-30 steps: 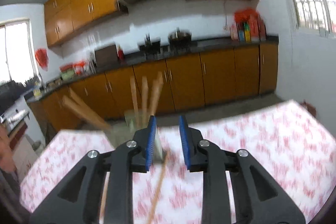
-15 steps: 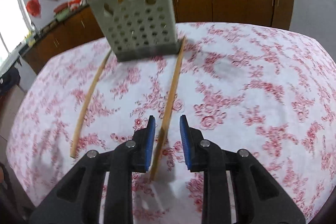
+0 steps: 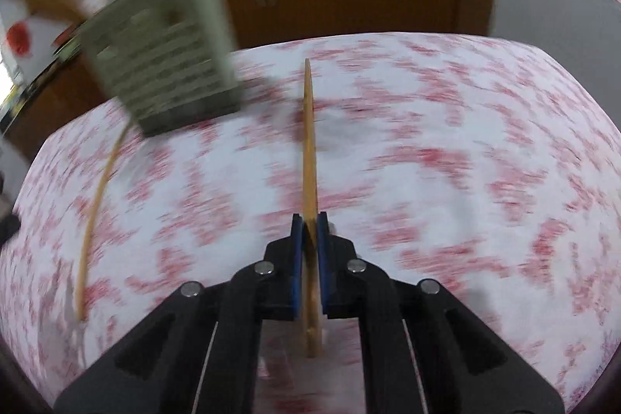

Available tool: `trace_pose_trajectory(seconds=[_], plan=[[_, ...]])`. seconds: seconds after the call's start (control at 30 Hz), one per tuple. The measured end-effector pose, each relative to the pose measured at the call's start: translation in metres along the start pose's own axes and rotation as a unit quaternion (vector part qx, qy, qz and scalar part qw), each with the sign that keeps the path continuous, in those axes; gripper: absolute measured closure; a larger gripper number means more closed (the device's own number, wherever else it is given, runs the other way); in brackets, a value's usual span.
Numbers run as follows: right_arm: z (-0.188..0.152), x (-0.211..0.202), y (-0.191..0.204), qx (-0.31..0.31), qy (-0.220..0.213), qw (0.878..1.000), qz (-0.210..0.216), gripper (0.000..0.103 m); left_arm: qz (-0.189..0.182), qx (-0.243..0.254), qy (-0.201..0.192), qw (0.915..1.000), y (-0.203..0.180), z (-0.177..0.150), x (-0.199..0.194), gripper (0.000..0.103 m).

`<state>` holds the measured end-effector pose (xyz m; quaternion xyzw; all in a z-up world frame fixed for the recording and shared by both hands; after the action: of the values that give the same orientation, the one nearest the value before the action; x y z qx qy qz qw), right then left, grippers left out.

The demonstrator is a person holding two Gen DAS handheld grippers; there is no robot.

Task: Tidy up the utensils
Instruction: 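Grasp the last chopstick with the left tool while the right tool grasps another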

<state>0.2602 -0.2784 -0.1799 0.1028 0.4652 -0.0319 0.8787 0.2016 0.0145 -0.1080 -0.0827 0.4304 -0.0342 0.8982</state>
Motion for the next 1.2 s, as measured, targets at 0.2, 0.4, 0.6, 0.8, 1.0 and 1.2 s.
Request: trace_pose_trajectory(seconds=[0.2, 0.4, 0.6, 0.8, 1.0, 1.2], plan=[[0.003, -0.003, -0.035, 0.032, -0.002, 0.999, -0.004, 0.095, -0.012, 0.017, 0.036, 0.9991, -0.025, -0.013, 0.028, 0.072], [-0.003, -0.008, -0.034, 0.023, -0.002, 1.000, 0.003, 0.095, 0.007, 0.027, 0.059, 0.9979, -0.035, -0.023, 0.050, 0.072], [-0.003, -0.005, -0.023, 0.014, 0.001, 1.000, 0.011, 0.095, 0.041, 0.048, 0.059, 0.9963, -0.036, -0.027, 0.060, 0.085], [-0.007, -0.004, -0.005, -0.006, 0.007, 1.000, 0.027, 0.095, 0.059, 0.019, 0.057, 0.9964, -0.005, -0.016, 0.060, 0.095], [-0.010, -0.003, 0.019, -0.045, 0.007, 0.998, 0.032, 0.095, 0.061, 0.008, 0.055, 0.9966, 0.022, -0.009, 0.060, 0.095], [-0.010, -0.003, 0.023, -0.061, 0.005, 0.998, 0.027, 0.094, 0.067, 0.026, 0.042, 0.9965, 0.021, -0.009, 0.060, 0.094]])
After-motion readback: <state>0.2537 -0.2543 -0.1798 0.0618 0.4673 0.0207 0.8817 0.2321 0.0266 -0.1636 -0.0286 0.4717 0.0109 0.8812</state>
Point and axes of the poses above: each gripper's, at about its wrist camera, not at the fingertips, and x roughly the way its jaws point, y to its left, z to its top, the point moved 9 cm from there along x, roughly the way its jaws point, and after that the axes turned 6 degrees about y, right-handed, at the moved point
